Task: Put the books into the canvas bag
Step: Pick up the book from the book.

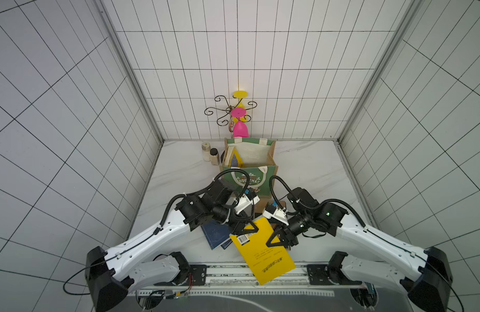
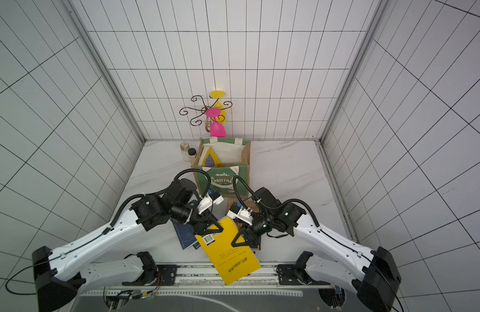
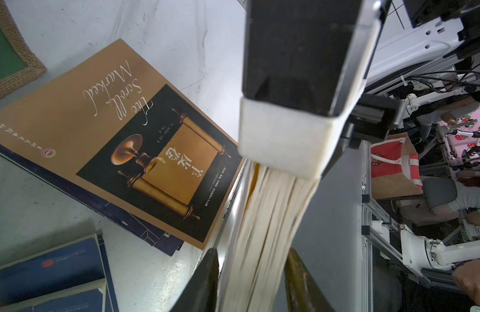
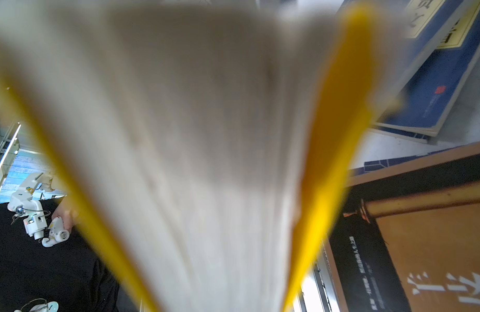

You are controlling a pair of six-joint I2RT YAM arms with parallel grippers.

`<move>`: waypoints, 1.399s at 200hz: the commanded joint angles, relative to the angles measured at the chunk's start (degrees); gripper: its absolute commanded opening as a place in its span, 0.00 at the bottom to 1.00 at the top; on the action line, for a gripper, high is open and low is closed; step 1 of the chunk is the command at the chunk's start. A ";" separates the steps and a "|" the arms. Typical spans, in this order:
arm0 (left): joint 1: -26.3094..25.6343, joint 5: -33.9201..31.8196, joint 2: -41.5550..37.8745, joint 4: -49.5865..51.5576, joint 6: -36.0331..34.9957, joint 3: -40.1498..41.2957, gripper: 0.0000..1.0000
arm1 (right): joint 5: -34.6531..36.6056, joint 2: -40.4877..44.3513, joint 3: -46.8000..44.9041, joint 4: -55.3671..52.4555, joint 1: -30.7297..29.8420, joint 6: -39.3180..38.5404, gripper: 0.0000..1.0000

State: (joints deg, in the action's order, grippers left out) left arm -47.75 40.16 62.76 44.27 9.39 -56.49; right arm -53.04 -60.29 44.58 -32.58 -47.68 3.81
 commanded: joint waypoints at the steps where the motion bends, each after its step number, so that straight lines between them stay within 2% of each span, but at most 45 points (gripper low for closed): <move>1: -0.95 1.75 0.04 -1.83 -1.07 -1.48 0.33 | -0.71 0.33 5.26 1.62 -0.37 -1.00 0.00; 34: -2.12 0.72 0.34 -1.26 -1.18 -1.32 0.17 | -0.14 -0.47 5.43 4.69 -0.40 -0.13 0.00; 57: -2.53 -0.23 0.19 -0.36 -1.50 -1.93 0.00 | 1.50 -0.36 5.34 6.51 -0.26 0.68 0.00; 69: -2.53 -1.19 0.33 0.05 -1.68 -2.60 0.00 | 3.71 -0.18 5.43 7.12 -0.14 1.43 0.01; 75: -2.53 -1.78 0.43 0.15 -1.78 -3.19 0.00 | 4.45 0.07 5.43 7.31 0.02 1.54 0.07; 99: -2.53 -5.03 1.17 1.51 -2.61 -6.85 0.00 | 6.83 1.60 5.01 8.46 0.97 2.46 0.49; 109: -2.53 -6.85 1.64 2.99 -3.37 -9.23 0.00 | 8.34 2.88 4.82 8.76 1.71 3.05 0.61; 144: -2.35 -12.22 3.87 7.83 -5.33 -17.32 0.00 | 13.11 8.48 4.37 10.08 6.87 4.26 0.84; 164: -2.09 -15.84 5.59 11.26 -6.21 -23.13 0.00 | 20.28 11.62 5.37 10.90 9.31 4.99 0.97; 179: -1.37 -18.14 7.00 13.61 -6.51 -28.86 0.00 | 25.65 12.89 6.78 11.48 10.16 5.17 0.99; 201: 1.06 -21.48 9.99 16.79 -6.25 -38.79 0.00 | 37.05 12.22 9.82 10.28 10.65 5.41 0.99; 225: 4.38 -21.63 14.15 18.65 -6.16 -50.80 0.00 | 43.12 10.36 12.68 8.88 11.53 4.97 0.99; 280: 10.21 -22.58 26.81 19.69 -1.13 -76.57 0.00 | 44.33 8.20 16.05 8.65 13.38 4.37 0.99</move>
State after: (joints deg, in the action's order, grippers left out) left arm -39.66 18.85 84.64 65.45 5.54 -122.48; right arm -11.27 -51.40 54.70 -23.18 -35.22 9.13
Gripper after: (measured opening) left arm 0.138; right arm 0.990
